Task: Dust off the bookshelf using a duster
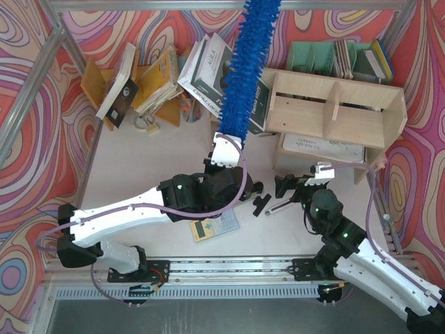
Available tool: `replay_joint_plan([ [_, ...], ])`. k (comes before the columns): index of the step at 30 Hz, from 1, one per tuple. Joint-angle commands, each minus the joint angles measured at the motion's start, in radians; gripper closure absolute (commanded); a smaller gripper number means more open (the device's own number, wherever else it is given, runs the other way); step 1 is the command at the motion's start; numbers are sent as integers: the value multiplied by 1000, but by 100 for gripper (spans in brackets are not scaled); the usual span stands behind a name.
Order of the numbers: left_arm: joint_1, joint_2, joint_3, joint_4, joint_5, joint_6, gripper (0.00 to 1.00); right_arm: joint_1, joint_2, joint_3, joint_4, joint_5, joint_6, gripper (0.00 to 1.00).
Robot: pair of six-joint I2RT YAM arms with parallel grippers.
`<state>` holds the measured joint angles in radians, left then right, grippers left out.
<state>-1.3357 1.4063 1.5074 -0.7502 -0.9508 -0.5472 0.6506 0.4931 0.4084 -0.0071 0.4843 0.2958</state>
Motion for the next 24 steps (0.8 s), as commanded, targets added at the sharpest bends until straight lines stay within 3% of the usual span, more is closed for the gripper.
replay_joint_plan([
  [1,21,-21,30,-122,-32,-139,100,5,19,1,104,44,-45,1],
  [9,35,42,82,-259,44,-219,100,4,66,-72,177,36,-23,1],
  [18,35,144,100,-259,110,-232,100,4,255,-15,294,90,-53,1],
  [24,35,168,57,-243,161,-291,100,4,253,-74,353,66,-21,2],
])
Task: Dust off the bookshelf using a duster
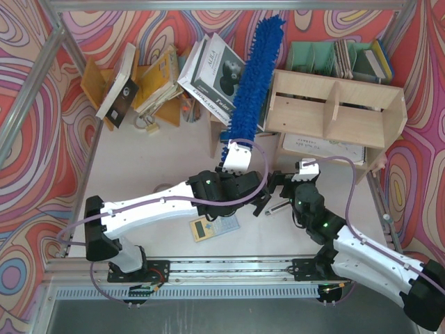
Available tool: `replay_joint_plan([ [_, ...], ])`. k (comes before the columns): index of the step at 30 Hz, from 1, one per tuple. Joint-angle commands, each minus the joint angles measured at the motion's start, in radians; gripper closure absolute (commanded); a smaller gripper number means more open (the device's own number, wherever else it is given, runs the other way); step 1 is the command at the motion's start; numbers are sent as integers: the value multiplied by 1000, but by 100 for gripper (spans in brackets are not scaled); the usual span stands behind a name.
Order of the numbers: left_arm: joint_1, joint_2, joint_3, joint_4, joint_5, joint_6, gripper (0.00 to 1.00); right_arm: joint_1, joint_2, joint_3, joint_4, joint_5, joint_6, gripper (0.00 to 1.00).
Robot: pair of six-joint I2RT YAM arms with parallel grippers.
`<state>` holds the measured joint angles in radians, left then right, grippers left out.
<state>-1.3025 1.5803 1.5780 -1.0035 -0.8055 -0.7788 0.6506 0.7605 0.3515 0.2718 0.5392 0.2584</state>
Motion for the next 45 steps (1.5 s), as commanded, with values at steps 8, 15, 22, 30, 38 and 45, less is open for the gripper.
replay_joint_plan([
  [8,-15,33,1,-18,37,-96,100,4,-45,-62,93,23,32,1],
  [15,-11,-53,39,-10,-85,-36,100,4,-49,-82,94,36,40,1],
  [22,28,-127,65,-57,-162,-21,100,4,-52,-109,112,38,48,1],
  [30,58,-123,38,-10,-80,-19,100,4,-26,-123,135,37,57,1],
  [38,57,52,112,10,84,-6,100,4,-15,-126,142,53,59,1],
  [45,58,126,134,20,125,11,100,5,-20,-129,136,64,66,1],
])
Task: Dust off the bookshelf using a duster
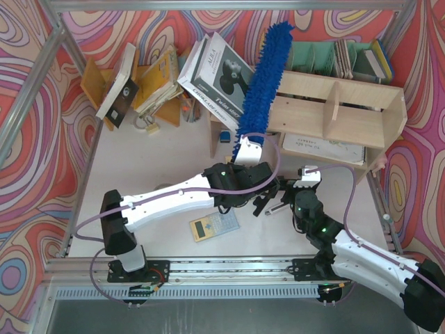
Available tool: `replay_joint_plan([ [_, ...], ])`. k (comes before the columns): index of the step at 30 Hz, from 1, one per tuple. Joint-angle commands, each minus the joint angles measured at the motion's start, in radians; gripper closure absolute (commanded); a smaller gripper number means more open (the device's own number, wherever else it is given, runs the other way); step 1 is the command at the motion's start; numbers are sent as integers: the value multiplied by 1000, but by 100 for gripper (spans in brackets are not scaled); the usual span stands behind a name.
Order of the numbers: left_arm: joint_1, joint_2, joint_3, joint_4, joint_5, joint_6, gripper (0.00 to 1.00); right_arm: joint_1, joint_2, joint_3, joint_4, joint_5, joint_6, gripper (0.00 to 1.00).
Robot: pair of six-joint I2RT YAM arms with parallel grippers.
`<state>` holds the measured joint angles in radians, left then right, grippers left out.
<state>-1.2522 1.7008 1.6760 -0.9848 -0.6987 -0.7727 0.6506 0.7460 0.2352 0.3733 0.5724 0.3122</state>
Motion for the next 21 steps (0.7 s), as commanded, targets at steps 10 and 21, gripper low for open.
replay_joint_plan([
  [10,15,-158,-10,-58,-194,14,100,5,-1,-9,27,30,19,1],
  [21,42,-172,-24,-9,-73,-18,100,4,-6,-10,23,32,23,1],
])
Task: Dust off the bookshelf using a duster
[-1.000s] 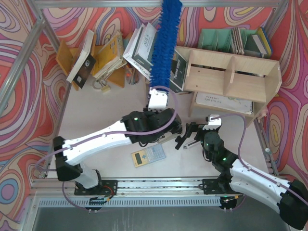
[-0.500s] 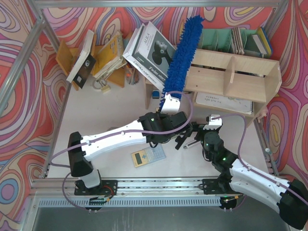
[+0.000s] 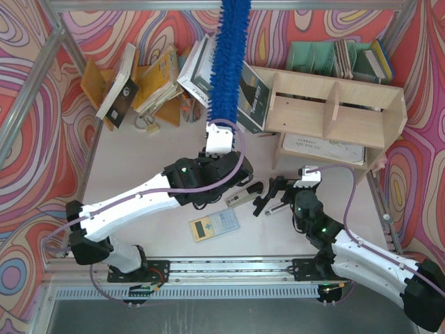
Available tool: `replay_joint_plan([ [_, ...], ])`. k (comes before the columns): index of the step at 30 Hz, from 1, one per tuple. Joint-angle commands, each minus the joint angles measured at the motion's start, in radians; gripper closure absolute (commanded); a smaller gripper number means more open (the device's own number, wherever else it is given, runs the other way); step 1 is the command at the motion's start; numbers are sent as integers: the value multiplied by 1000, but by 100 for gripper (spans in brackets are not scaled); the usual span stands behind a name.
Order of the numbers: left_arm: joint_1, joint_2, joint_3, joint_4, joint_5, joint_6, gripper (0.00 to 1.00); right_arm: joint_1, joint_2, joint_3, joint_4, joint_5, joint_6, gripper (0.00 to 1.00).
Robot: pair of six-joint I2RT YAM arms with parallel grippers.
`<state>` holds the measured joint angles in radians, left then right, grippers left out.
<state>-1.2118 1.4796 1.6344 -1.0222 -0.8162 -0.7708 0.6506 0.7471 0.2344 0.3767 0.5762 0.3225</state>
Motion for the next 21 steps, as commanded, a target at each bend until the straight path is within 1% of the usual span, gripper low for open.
replay_joint_plan([
  [1,2,64,32,29,73,-23,100,4,-7,-8,19,30,13,1],
  [5,2,139,76,67,185,-27,100,4,-10,-7,15,32,15,1],
  [8,2,184,84,95,237,-12,100,5,-13,-7,9,35,15,1],
  [12,1,181,82,80,184,-13,100,4,-21,-8,7,37,18,1],
  [17,3,89,53,70,70,-35,100,4,-19,-8,8,34,18,1],
  [21,15,22,20,89,58,-90,100,4,-11,-7,10,35,19,1],
])
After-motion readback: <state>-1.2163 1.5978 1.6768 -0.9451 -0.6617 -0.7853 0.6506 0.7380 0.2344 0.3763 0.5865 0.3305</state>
